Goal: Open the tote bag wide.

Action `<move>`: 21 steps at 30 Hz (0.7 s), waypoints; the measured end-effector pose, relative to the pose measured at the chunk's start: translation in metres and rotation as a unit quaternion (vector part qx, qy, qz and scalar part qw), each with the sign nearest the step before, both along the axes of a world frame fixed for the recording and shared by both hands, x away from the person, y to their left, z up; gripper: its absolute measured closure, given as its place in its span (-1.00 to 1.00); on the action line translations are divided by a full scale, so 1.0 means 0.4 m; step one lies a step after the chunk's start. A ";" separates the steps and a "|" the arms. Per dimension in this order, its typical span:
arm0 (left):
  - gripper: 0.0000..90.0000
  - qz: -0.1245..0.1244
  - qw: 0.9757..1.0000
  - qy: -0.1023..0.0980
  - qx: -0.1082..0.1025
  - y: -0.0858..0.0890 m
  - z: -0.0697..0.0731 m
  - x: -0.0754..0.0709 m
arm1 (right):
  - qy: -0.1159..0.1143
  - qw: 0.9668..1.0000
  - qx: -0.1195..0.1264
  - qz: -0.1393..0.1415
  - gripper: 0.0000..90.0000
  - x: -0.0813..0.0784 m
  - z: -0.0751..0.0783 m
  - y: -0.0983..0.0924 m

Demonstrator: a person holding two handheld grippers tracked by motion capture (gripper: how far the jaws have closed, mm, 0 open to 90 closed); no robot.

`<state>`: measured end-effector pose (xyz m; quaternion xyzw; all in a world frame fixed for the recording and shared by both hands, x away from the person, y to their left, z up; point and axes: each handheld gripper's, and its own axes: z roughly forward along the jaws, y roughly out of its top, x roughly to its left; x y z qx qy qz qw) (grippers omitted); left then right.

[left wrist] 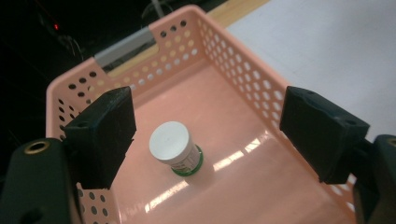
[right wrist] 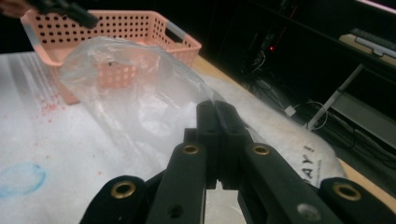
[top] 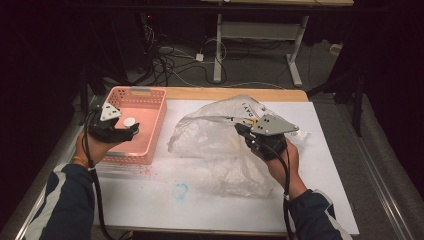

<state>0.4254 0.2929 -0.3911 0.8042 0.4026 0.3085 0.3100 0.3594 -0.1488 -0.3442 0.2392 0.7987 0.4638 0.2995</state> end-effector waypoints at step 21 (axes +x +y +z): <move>0.07 0.063 0.979 0.187 0.052 0.017 -0.105 0.203 | 0.020 1.000 -0.001 -0.005 1.00 0.010 -0.027 -0.031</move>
